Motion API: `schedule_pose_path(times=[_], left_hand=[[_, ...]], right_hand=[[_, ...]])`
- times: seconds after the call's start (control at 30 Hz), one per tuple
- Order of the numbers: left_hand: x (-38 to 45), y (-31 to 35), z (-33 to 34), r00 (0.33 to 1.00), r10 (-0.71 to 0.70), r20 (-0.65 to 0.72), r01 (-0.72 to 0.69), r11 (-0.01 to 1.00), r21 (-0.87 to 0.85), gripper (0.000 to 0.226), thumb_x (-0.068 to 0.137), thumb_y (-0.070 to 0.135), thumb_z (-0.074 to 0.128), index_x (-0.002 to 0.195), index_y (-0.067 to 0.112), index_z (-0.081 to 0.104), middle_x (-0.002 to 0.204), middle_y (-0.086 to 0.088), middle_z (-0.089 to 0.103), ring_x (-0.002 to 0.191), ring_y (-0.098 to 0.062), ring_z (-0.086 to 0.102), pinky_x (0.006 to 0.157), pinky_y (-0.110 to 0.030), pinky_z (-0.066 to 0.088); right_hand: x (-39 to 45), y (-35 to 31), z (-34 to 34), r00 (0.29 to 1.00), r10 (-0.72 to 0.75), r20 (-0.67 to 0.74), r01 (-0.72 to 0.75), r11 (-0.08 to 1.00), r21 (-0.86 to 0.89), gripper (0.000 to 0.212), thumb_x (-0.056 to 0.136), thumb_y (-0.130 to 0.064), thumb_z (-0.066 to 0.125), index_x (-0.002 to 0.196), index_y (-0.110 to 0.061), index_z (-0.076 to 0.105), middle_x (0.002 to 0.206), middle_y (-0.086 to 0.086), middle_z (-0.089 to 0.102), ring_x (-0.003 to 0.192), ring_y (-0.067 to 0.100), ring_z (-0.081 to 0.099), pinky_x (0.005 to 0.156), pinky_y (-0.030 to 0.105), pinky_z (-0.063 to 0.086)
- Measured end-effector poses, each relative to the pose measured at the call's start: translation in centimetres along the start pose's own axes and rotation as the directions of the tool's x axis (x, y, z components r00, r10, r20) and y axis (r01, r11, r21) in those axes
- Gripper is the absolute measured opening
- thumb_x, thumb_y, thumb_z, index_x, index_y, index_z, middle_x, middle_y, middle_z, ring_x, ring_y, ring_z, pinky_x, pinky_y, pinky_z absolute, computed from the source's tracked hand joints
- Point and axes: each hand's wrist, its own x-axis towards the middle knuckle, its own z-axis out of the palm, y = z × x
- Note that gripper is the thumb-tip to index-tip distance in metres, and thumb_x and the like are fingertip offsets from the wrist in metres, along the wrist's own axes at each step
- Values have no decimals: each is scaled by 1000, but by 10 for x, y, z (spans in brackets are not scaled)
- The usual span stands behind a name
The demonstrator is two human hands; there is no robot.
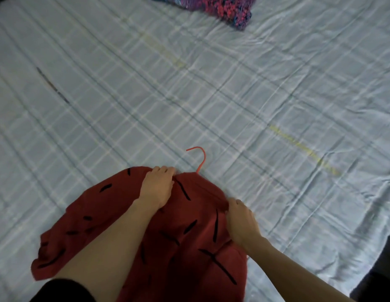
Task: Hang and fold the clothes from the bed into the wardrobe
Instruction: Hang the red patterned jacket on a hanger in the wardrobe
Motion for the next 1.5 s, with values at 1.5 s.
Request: schedule_pose_path(times=[1.5], left_hand=[[-453,79,-389,196,-63,-979,-258,959,-114,4,89,9,69,92,12,70,88,1,59,83,-17,55,78,-33,48]], right_hand=[[-407,-174,-358,-81,-685,-724,805,383,-452,19,83,0,65,98,-9,75,84,-3,67,79,10,61,80,13,44]])
